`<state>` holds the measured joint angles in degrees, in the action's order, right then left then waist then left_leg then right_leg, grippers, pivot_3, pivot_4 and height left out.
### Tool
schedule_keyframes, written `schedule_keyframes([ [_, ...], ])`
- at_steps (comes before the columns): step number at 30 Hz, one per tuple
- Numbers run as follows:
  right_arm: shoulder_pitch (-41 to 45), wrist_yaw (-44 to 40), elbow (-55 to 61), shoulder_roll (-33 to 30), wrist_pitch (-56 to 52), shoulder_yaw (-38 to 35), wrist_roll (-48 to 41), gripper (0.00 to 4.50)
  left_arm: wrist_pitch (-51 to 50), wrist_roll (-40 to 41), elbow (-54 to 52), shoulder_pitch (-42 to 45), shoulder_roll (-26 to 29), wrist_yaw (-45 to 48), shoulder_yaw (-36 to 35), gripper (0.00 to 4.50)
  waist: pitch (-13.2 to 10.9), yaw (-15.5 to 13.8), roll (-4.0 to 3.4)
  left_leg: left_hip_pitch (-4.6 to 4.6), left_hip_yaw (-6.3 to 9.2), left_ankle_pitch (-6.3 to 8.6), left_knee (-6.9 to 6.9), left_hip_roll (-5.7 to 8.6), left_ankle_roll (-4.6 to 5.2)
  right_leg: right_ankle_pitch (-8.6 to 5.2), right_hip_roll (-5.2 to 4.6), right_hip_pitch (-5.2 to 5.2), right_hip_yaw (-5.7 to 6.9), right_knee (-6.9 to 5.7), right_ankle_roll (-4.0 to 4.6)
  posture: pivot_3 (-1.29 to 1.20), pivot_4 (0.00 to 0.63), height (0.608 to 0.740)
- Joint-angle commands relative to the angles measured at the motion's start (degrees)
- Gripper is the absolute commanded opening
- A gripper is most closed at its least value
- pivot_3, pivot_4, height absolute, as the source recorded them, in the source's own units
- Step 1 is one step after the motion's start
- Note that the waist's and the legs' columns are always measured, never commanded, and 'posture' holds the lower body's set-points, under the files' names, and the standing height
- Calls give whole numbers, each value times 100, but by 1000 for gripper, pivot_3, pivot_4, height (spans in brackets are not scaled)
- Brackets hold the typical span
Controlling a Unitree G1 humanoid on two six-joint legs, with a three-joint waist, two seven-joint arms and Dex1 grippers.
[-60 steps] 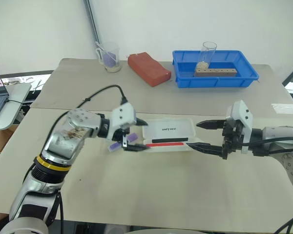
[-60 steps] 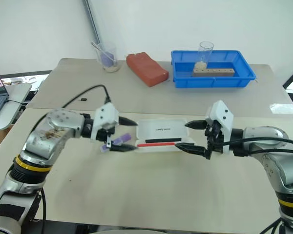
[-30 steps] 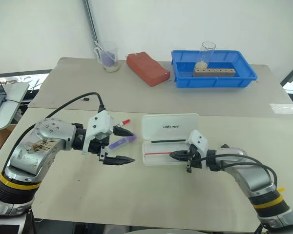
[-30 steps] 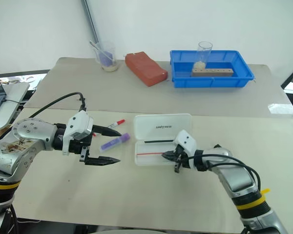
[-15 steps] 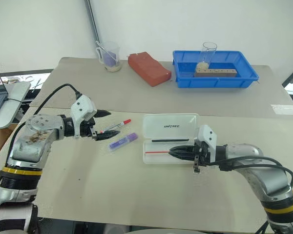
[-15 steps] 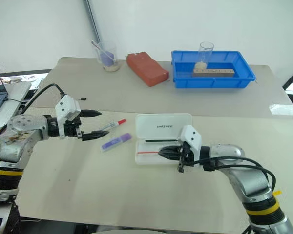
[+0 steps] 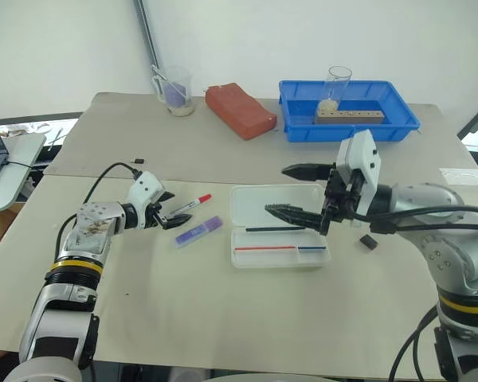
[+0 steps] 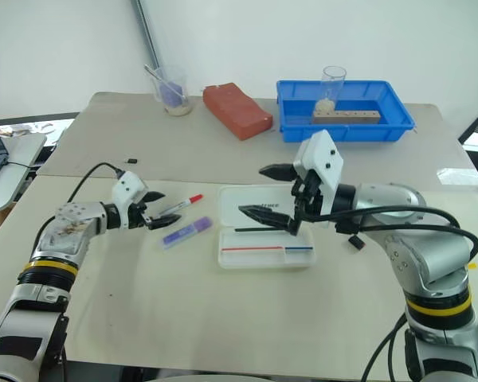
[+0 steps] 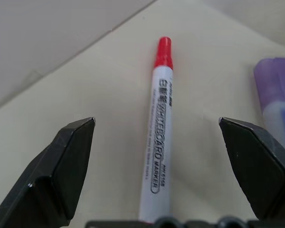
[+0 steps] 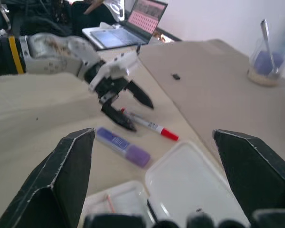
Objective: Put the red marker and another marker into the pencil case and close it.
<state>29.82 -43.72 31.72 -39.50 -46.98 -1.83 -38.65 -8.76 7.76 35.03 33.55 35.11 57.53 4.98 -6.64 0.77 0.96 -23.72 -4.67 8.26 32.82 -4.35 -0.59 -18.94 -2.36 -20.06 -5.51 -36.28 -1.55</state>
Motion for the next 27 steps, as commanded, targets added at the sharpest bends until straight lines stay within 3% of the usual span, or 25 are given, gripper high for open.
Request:
schedule_keyframes([
  [1, 111, 125, 219, 18, -45, -94, -148, 4500, 235, -162, 304, 165, 53, 203, 49, 2848, 2, -9, -1, -2, 0, 0, 0, 0, 0, 0, 0, 0, 0, -1, 0, 0, 150, 740],
  [6, -105, 56, 193, -105, 102, -49, -33, 4500, 386, -118, 215, 110, 110, 211, -128, 386, 8, -8, -2, -2, -2, 0, 1, 0, 0, 1, -1, -2, 0, -3, 0, 0, 150, 740],
  [7, -183, 22, 174, -148, 164, -33, 38, 4500, 361, -61, 84, 78, 133, 212, -187, 158, 9, -12, -1, -2, -2, 0, 1, 0, 0, 1, -1, -1, 0, -5, 0, 0, 150, 740],
  [16, -1468, -449, 212, -867, 802, -315, 543, 4500, -912, 977, -3559, -361, 685, 450, -719, 170, 9, -15, -1, -19, -5, -3, 5, -3, 3, 0, 0, 4, 1, -16, -2, 0, 150, 740],
  [20, -1673, -611, 306, -1142, 534, -592, 228, 4500, -1405, 959, -4389, 86, 377, 425, 5, 170, 13, -39, -8, 2, -5, -3, 7, 1, 3, -3, -3, 15, 3, -7, -7, 0, 150, 740],
  [27, -1818, -731, 168, -1470, 426, -904, 116, 4500, -1337, 169, -4074, 452, -620, 231, 1505, 170, 12, 4, -6, 3, 6, -4, 13, 6, 6, -2, 3, 47, -4, 16, -11, 0, 150, 740],
])
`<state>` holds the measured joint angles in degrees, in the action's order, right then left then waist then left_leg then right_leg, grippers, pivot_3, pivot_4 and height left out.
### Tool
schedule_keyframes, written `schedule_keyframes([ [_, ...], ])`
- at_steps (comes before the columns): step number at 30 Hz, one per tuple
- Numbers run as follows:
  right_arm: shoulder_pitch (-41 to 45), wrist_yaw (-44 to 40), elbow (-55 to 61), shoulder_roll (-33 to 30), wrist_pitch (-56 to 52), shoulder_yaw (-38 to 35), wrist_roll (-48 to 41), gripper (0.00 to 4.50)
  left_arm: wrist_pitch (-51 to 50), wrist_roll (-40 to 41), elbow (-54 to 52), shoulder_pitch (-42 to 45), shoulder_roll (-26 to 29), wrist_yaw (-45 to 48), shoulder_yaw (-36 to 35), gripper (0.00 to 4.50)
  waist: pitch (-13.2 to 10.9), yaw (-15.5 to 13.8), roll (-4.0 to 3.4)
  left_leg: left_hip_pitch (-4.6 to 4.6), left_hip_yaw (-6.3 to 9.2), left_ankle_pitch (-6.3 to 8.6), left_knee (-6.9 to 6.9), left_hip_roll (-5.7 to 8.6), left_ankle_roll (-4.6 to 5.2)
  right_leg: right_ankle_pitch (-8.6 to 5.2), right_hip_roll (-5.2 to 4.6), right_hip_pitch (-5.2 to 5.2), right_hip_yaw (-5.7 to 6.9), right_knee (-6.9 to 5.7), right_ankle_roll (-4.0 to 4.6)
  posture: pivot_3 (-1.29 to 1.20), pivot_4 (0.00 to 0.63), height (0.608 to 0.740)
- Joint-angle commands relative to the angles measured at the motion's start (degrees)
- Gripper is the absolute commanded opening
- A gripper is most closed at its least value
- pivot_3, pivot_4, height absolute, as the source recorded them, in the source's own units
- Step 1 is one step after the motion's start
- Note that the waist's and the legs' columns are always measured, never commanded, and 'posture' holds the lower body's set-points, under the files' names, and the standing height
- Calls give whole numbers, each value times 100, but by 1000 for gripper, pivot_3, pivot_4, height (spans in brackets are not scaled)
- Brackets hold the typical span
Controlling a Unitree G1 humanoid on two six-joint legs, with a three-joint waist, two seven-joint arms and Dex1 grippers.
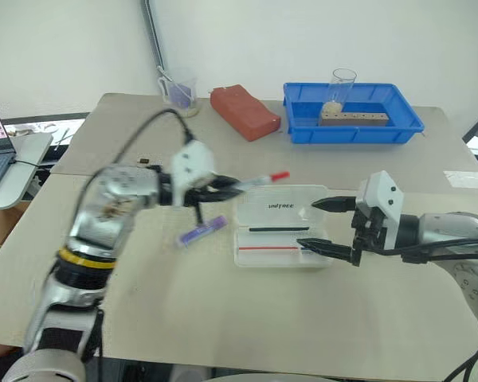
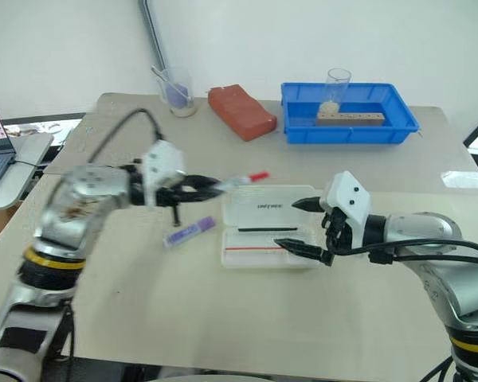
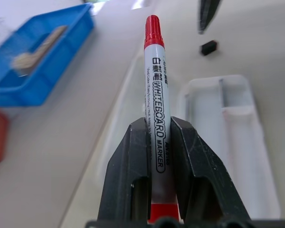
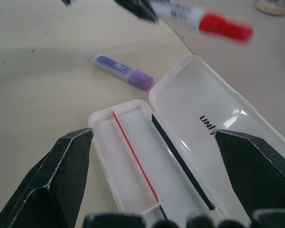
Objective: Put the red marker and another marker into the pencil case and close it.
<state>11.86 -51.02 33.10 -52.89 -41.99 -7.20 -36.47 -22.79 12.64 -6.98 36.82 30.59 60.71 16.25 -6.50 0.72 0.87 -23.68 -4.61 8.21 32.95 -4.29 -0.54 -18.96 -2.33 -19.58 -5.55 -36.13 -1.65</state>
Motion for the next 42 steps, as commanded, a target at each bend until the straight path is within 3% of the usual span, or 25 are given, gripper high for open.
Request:
schedule_keyframes([
  [1, -47, 12, 20, -148, -88, -403, -116, 4500, 131, -426, 228, 121, -246, -105, 501, 170, -4, 14, 7, 0, 3, 0, 0, 1, 0, 0, 1, 0, -1, 2, 0, 0, 150, 740],
  [9, -416, 246, 5, 45, 130, -211, 250, 4500, 614, -950, 920, -106, -606, -209, 956, 170, -11, 7, 17, 2, 18, 0, 1, 3, 1, 0, 4, 5, 1, 1, 0, 0, 150, 740],
  [18, -150, 200, -309, 158, 246, -32, 407, 4500, 577, -814, 850, -108, -762, -245, 700, 4314, -11, -6, 17, -3, 26, 0, 6, 9, 1, 0, 2, 7, 5, 1, -2, 0, 150, 740],
  [19, -125, 181, -338, 169, 263, -16, 409, 4500, 495, -732, 742, -102, -738, -245, 597, 4456, -11, -3, 16, -3, 27, 0, 6, 9, 1, 0, 2, 8, 6, 1, -2, 0, 150, 740],
  [26, 34, -110, -309, 185, 326, 283, 351, 4500, -366, -320, -284, -559, 90, -461, -498, 4456, -6, 47, 3, 5, 49, 0, -1, 9, 1, -1, 13, 9, 3, -1, -2, 0, 150, 740],
  [30, 405, -217, -140, 351, 120, 587, 100, 4500, -543, -234, -420, -1459, 611, -610, -1090, 4456, -6, 46, 0, 25, 50, 1, -1, 10, 0, -2, 10, 27, 5, 1, -3, 0, 150, 740],
  [33, 743, -235, -6, 516, 21, 848, -22, 4500, -318, -385, -117, -2100, 846, -712, -1230, 4456, -3, 37, -5, 34, 50, 1, -6, 9, 0, -3, 6, 29, 5, 0, 0, 0, 150, 740],
  [38, 1163, -219, 54, 687, -91, 1071, -103, 4500, -248, -429, 242, -2340, 803, -829, -1119, 4456, -4, -81, 16, 26, 48, 2, -7, 12, -2, -5, -17, -2, 26, 2, 9, 0, 150, 740],
  [40, 1261, -196, 16, 744, -100, 1115, -108, 4500, -137, -438, 434, -2357, 768, -821, -1082, 3940, -3, -97, 16, 20, 47, 3, -7, 19, -3, -4, -28, -5, 24, 4, 10, 0, 150, 740],
  [42, 1302, -192, -3, 774, -108, 1135, -96, 4500, -68, -418, 523, -2357, 765, -793, -1089, 3139, -1, -95, 15, 20, 47, 4, -11, 21, -6, -3, -30, -8, 20, 3, 11, 0, 150, 740],
])
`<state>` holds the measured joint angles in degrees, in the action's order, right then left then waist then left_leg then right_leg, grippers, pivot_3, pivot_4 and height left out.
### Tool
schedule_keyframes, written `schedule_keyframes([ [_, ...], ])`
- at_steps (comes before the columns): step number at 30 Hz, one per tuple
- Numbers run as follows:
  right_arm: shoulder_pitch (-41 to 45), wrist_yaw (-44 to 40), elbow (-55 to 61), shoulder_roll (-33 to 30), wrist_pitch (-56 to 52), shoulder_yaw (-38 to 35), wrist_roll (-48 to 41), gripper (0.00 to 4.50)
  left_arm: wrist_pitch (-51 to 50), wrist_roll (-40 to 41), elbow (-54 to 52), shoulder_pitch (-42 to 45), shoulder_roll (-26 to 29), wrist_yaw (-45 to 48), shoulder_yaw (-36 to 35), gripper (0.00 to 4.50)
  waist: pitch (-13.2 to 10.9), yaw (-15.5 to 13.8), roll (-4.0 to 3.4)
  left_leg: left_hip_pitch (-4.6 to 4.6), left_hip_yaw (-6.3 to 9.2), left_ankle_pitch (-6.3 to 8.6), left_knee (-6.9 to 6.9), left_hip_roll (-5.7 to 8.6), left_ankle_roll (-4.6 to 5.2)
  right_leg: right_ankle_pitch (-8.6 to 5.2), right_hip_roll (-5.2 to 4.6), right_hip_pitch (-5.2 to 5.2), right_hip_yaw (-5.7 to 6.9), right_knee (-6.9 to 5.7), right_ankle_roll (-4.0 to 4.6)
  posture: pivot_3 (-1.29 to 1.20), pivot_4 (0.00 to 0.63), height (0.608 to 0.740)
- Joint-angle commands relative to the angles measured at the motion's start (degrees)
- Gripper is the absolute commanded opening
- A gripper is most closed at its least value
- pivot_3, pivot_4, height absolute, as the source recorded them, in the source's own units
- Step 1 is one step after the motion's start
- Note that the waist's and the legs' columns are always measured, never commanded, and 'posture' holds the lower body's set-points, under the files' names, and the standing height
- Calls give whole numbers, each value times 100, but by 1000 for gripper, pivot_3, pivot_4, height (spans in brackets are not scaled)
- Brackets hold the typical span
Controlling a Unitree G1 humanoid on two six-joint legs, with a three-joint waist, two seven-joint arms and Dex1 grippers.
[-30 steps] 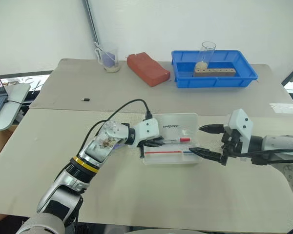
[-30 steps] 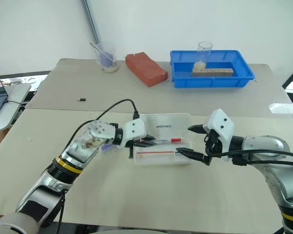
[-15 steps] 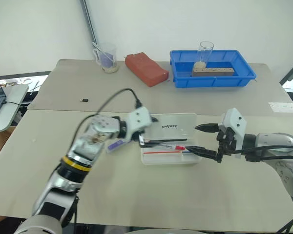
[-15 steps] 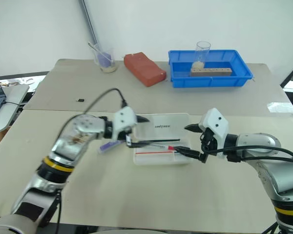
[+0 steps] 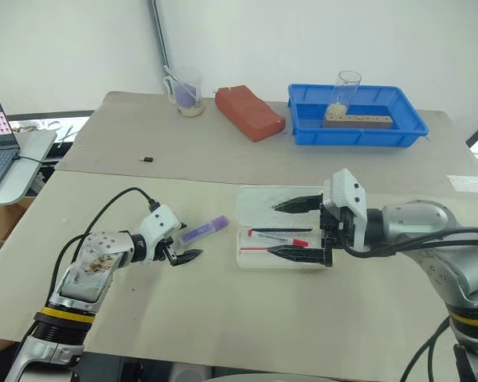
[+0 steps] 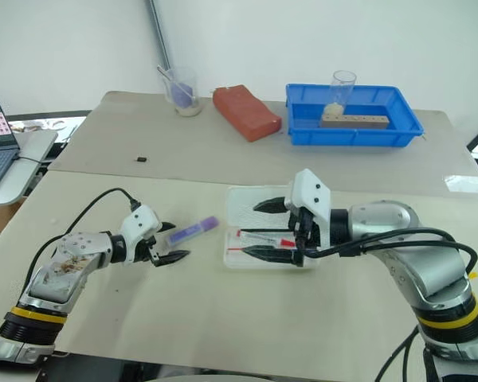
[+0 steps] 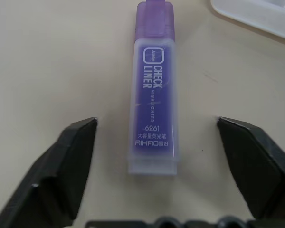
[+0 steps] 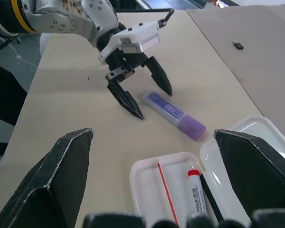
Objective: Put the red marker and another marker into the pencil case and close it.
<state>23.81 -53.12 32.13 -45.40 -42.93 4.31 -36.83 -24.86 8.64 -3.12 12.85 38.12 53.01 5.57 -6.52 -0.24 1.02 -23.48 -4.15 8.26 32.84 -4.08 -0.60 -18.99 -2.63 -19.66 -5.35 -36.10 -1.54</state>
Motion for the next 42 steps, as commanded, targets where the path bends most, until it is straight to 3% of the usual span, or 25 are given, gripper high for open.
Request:
schedule_keyframes([
  [1, 119, 16, 78, 33, -13, -8, -50, 4500, 154, -6, 166, 54, 15, -4, -27, 2621, 1, 6, -1, 1, 0, -2, -2, -1, 3, 1, 1, -1, 0, -1, 2, 0, 150, 740],
  [4, 97, 32, 37, 26, 5, 0, -20, 4500, 181, 45, 196, 108, 44, 36, -72, 1135, 6, 29, -9, 1, 2, -3, -7, -6, 4, 0, 7, -6, 0, -9, 10, 0, 150, 740],
  [5, 68, 37, 34, 6, 15, -9, -7, 4500, 183, 65, 178, 121, 66, 50, -95, 917, 7, 37, -11, 1, 2, -3, -7, -6, 4, 0, 9, -6, 0, -10, 11, 0, 150, 740],
  [9, -25, 51, 20, -87, -5, -107, -11, 4500, 284, 157, -78, 209, 238, 208, -206, 923, 6, 63, -9, -2, 2, -3, -7, -6, 5, 0, 11, -6, -1, -11, 11, 0, 150, 740],
  [13, -290, -70, -57, -392, 78, -299, 61, 4500, 42, 844, -974, 375, 518, 778, -443, 923, 4, 64, -7, -29, 1, -3, -7, -7, 5, 0, 11, -8, 2, -10, 10, 0, 150, 740],
  [17, -652, -196, -181, -687, 261, -454, 241, 4500, -168, 1119, -1712, 515, 823, 1299, -105, 923, 9, 58, -15, -27, -1, -3, -4, -3, 5, 1, 10, -26, -2, -6, 8, 0, 150, 740],
  [23, -1051, -141, -375, -732, 435, -613, 449, 4500, 236, 377, -1522, 1213, 180, 1159, 1099, 923, 11, 65, -18, -28, 10, -4, 3, 7, 7, 0, 20, -15, -7, -9, 5, 0, 150, 740],
  [29, -1497, -29, -418, -701, 511, -888, 535, 4500, 506, -60, -837, 1405, -442, 968, 1690, 923, 4, 86, -7, -26, 29, -6, 11, 14, 11, -4, 27, 13, -7, -5, -3, 0, 150, 740],
  [40, -1676, 226, -181, -662, 319, -1070, 392, 4500, 524, -204, -671, 1415, -657, 1012, 1838, 923, -1, 89, -2, -24, 35, -6, 12, 16, 11, -5, 28, 21, -6, -5, -5, 0, 150, 740],
  [42, -1651, 252, -189, -672, 309, -1057, 385, 4500, 507, -192, -655, 1412, -672, 1023, 1833, 1990, -2, 88, 0, -21, 36, -6, 13, 17, 11, -5, 27, 25, -4, -4, -6, 0, 150, 740],
])
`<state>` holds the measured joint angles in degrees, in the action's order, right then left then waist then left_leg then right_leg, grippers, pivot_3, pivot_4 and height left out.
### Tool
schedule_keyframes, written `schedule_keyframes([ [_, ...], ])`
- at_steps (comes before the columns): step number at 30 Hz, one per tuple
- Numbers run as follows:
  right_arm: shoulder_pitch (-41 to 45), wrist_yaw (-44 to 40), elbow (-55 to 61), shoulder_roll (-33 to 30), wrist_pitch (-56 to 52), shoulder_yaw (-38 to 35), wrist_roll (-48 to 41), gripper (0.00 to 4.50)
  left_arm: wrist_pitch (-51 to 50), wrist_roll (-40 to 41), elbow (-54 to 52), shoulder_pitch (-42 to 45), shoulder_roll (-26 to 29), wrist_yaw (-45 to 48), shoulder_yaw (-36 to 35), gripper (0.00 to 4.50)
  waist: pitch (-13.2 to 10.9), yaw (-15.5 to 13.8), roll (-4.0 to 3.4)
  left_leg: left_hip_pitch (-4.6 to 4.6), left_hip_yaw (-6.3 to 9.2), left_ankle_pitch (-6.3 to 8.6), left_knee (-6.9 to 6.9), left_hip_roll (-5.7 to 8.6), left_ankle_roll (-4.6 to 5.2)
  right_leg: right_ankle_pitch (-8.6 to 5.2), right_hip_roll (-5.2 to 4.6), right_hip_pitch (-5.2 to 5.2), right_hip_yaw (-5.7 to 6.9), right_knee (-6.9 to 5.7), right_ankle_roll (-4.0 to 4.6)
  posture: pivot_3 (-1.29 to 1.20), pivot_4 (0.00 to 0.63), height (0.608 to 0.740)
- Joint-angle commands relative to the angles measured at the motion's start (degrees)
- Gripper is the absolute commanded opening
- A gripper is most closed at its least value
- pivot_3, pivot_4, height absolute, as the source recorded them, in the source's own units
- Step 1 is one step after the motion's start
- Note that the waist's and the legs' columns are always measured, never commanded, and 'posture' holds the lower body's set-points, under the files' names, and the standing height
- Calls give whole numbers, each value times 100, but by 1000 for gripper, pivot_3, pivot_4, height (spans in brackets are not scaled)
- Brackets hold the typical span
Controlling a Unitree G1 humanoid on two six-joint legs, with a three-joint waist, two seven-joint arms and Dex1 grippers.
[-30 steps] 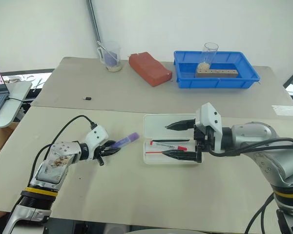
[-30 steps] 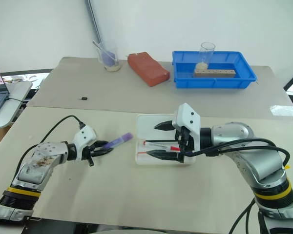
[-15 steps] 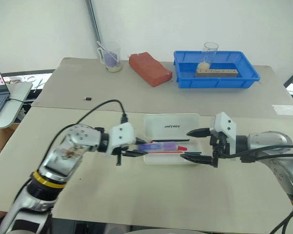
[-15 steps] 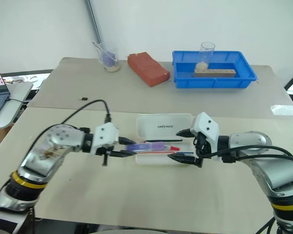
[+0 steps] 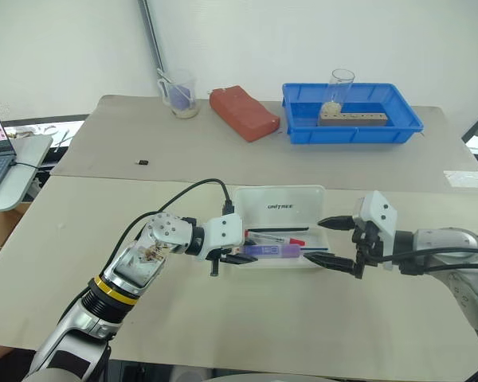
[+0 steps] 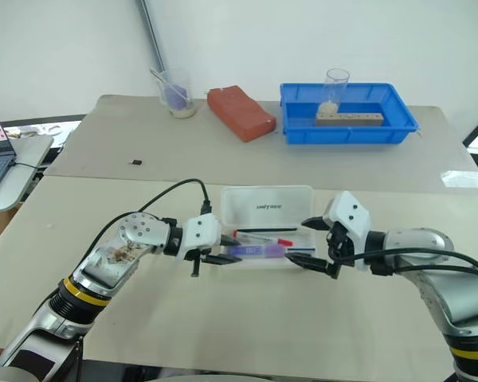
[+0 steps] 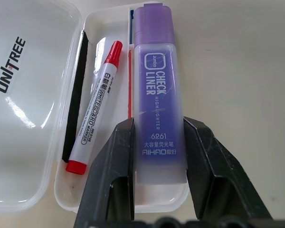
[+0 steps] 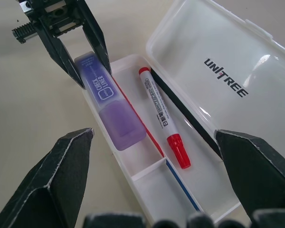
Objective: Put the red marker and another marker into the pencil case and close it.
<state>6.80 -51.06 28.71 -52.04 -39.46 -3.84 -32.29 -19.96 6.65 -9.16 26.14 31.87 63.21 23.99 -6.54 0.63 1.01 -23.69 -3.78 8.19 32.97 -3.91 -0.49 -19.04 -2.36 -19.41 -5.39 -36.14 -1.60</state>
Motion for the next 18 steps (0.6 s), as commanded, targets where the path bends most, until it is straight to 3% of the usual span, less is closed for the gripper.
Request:
schedule_keyframes([
  [1, 64, 54, 128, -17, -34, -237, -64, 4500, 7, 24, -52, 76, -57, 14, -16, 2403, 0, 2, 1, 0, 1, 0, 0, 0, 0, 0, 0, 0, 0, 0, 0, 0, 150, 740],
  [5, 37, 53, -26, -68, 53, -255, 27, 4500, -152, 216, -213, 47, -85, 86, -109, 4437, -1, 6, 1, 0, 2, 0, 0, 0, 0, 0, 0, 1, 1, 0, 0, 0, 150, 740],
  [10, -14, 187, -494, -123, 234, -426, 340, 4500, -253, 511, -583, 101, -30, 128, -385, 4480, -1, -5, 1, 0, 2, 0, 1, 0, 0, 0, 0, 3, 2, 1, 0, 0, 150, 740],
  [18, -199, 340, -1805, -401, 624, -333, 1369, 4500, -359, 1464, -1217, 264, -414, -21, -1042, 4480, -2, -8, -1, 6, 3, 0, 5, 4, 0, -2, -1, 14, 4, 4, -4, 0, 150, 740],
])
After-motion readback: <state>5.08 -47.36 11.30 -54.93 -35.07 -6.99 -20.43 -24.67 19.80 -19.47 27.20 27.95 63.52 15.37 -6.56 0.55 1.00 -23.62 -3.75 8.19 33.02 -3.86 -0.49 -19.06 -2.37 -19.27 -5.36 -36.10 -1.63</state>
